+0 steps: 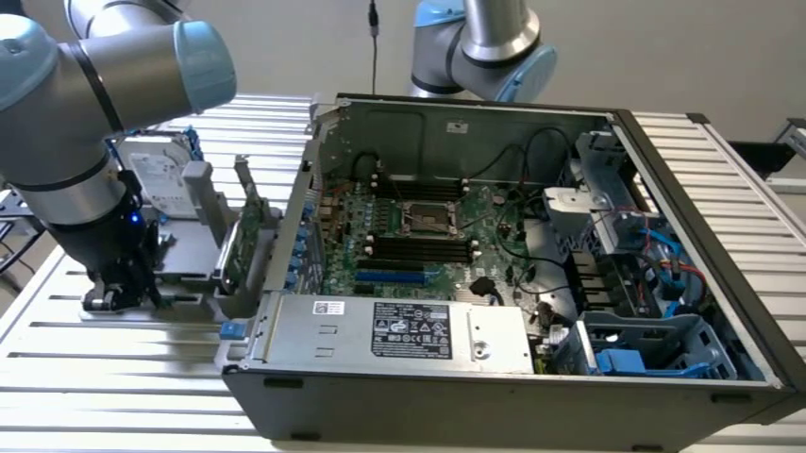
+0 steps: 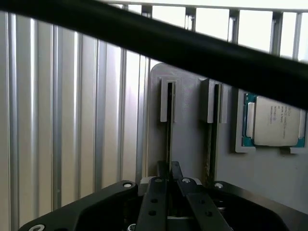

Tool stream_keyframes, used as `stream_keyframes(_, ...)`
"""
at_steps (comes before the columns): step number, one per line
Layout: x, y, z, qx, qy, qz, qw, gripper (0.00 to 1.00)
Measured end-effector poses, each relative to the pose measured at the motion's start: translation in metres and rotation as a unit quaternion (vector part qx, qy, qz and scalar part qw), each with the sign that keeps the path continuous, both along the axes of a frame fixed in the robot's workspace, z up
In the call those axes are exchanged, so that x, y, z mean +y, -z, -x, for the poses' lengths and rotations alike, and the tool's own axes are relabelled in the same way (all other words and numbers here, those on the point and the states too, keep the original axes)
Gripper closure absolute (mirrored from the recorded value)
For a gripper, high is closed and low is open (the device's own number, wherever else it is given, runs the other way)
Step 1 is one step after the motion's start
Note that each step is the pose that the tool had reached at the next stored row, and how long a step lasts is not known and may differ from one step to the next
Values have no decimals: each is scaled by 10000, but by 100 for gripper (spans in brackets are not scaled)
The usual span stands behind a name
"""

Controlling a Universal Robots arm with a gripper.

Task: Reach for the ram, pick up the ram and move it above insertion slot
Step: 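Pick up the ram and move it above insertion slot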

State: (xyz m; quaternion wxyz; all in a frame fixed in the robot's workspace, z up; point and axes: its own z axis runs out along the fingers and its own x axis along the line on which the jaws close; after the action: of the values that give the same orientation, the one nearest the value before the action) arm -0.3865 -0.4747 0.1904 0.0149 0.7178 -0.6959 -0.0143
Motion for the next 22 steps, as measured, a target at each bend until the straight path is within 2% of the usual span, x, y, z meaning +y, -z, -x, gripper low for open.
stream_keyframes(7,0,-15,-1,13,2,0,10000,86)
stream_keyframes(12,0,-79,-1,16,3,0,10000,86)
stream_keyframes(16,0,-226,-1,19,3,-1,10000,86)
stream_keyframes(22,0,-499,-1,20,2,-3,10000,86)
